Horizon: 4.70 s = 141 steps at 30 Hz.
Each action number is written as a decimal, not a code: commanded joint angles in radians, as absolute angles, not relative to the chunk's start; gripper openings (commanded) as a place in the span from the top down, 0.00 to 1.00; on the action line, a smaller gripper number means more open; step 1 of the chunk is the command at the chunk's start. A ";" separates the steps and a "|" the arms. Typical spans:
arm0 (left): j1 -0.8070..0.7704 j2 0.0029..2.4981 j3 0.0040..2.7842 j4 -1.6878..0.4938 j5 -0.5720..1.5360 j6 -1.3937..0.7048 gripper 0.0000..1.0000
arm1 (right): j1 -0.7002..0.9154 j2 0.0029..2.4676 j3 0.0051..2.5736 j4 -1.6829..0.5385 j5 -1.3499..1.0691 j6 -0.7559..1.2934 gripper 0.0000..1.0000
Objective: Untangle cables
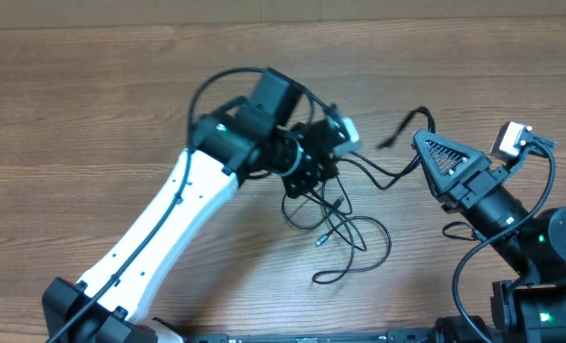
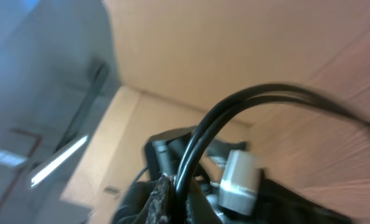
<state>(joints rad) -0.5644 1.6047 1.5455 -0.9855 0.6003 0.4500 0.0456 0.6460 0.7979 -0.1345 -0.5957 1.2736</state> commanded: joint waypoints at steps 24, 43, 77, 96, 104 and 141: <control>-0.477 1.384 1.561 -0.796 0.603 0.175 0.68 | 0.044 0.848 0.804 -0.811 -0.236 0.797 0.53; -0.391 1.385 1.560 -0.951 -0.024 -0.263 0.01 | 0.059 0.921 0.804 -0.724 -0.459 0.440 0.34; -0.354 1.386 1.560 -0.998 -0.044 -0.217 0.00 | 0.420 1.540 0.805 -0.152 -0.492 0.723 0.29; -0.354 1.386 1.560 -0.998 -0.044 -0.217 0.01 | 0.600 1.736 0.805 0.078 -0.266 0.785 0.20; -0.354 1.386 1.560 -0.998 -0.044 -0.217 0.00 | 0.600 1.798 0.805 0.157 -0.289 0.785 0.20; -0.354 1.386 1.560 -0.998 -0.044 -0.217 0.00 | 0.675 1.820 0.805 0.269 -0.176 0.786 0.44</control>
<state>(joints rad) -0.3527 1.4044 1.5455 -0.9997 -0.0349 -0.2329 0.6693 1.7969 0.7982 0.2604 -0.1951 0.7853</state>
